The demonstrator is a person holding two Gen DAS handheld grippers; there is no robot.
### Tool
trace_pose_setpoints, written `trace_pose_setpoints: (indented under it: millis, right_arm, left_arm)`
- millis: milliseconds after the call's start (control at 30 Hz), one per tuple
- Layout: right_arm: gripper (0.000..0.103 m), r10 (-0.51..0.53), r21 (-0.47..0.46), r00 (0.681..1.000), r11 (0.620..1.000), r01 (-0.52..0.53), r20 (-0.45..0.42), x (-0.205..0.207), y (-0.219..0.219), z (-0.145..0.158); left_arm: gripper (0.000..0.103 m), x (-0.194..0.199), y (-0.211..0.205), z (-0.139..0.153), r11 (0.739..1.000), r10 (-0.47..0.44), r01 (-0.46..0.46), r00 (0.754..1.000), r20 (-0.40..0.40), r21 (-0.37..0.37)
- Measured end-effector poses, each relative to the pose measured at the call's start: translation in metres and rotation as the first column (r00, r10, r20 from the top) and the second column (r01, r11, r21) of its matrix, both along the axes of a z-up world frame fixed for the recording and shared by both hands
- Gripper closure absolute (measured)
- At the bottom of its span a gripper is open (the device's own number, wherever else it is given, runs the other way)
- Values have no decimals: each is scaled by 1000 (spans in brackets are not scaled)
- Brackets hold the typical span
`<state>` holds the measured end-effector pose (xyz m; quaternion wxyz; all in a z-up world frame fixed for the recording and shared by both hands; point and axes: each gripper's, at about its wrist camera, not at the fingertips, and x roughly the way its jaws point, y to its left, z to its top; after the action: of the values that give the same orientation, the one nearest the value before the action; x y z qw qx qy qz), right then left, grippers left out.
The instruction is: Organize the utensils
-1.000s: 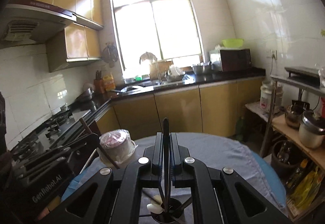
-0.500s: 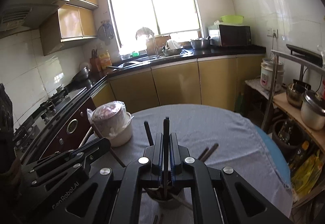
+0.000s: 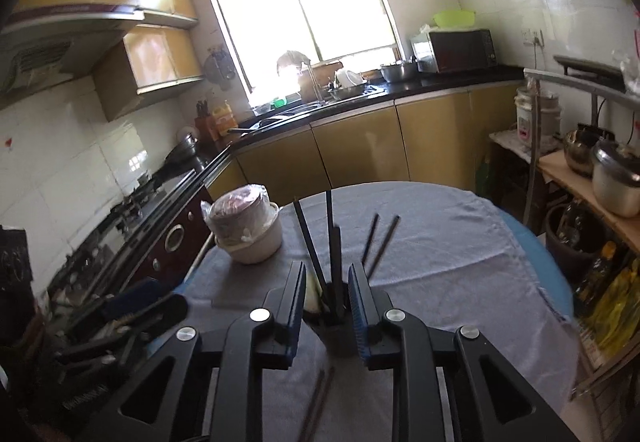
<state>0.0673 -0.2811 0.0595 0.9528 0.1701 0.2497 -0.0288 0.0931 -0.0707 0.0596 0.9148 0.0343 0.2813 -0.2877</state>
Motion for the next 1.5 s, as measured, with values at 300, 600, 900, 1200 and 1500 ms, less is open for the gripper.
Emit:
trace_pose_setpoints:
  millis: [300,600,900,1200,1500]
  right_arm:
    - [38,-18,-138,997,990,8,-75,-52,48,-37]
    - [38,-50,-114,993,993,38,-106,-64,58,-67]
    - [38,-80,-103,991,992,68,-112,-60,59,-70]
    - [38,-87,-88,986,993,75,-143,-52,59,-77]
    - [38,-92,-91,986,993,80,-137,-50,64,-78]
  left_arm:
    - [12,-47,15,-43,979,149,-150,989,15,140]
    - [12,-41,30,-69,933,288,-278,958,-7,228]
    - [12,-34,32,-76,917,335,-322,942,-14,233]
    - [12,-28,32,-84,917,339,-321,940,-38,237]
    - [12,-25,38,-85,912,356,-336,933,-46,233]
